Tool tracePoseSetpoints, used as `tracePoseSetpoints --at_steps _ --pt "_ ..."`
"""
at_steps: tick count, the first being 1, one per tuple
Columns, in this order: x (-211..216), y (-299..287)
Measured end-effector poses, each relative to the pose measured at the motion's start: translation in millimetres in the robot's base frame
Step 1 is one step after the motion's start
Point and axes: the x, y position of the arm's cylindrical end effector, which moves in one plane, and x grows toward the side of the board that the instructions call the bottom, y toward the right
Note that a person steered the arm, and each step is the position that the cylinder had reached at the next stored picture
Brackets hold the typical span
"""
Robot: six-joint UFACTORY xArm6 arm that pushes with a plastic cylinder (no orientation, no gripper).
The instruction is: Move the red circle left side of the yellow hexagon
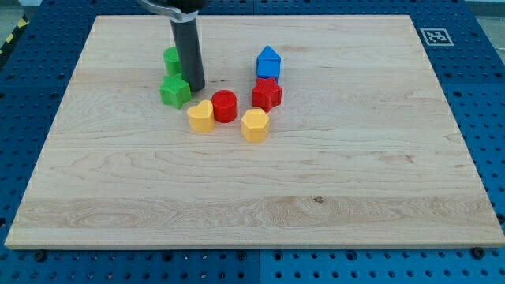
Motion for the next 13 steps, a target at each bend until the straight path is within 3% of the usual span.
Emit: tracePoseSetpoints --at_steps 2,4,13 --pt "2.0 14.2" --pt "35.5 34.6" --pt "34.4 78.9"
